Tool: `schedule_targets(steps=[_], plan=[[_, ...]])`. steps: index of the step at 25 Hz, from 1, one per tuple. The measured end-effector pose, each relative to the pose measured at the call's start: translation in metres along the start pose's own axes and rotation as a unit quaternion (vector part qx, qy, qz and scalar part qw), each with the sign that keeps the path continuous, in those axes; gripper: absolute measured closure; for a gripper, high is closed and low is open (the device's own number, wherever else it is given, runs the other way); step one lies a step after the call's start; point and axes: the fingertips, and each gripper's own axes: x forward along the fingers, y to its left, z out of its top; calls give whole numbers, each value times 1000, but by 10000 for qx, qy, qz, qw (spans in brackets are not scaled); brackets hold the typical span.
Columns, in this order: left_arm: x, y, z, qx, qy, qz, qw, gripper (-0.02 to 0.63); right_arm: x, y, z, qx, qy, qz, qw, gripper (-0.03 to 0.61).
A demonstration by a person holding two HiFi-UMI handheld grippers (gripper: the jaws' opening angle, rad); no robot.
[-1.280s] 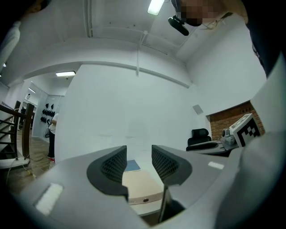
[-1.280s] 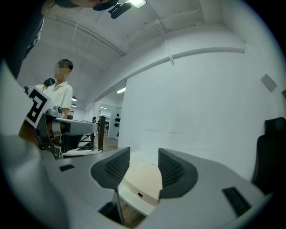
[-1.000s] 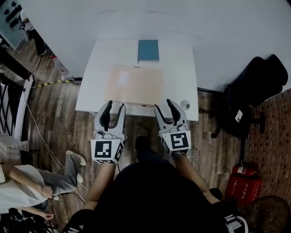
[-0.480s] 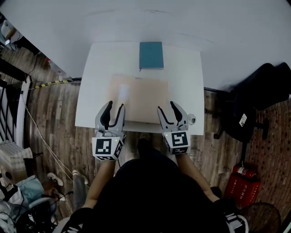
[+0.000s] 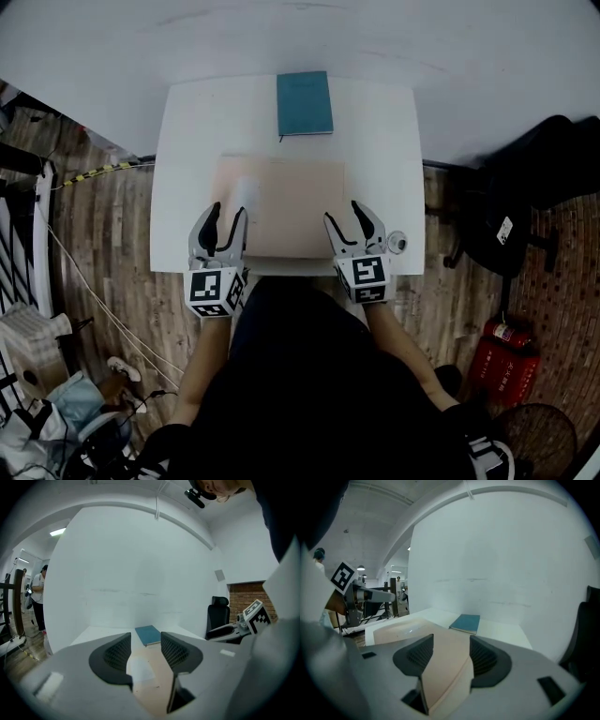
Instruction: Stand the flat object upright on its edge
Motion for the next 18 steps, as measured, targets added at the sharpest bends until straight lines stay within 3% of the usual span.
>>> schedule_targets(steps=[9,18], plan=[[21,27,-53,-84,887,-195,9958,381,12,-9,-33,552,465,-68,9974,347],[28,55,-101,-312,1908,-476,9800,283,22,-9,-55,1001,873,-217,9909,319]])
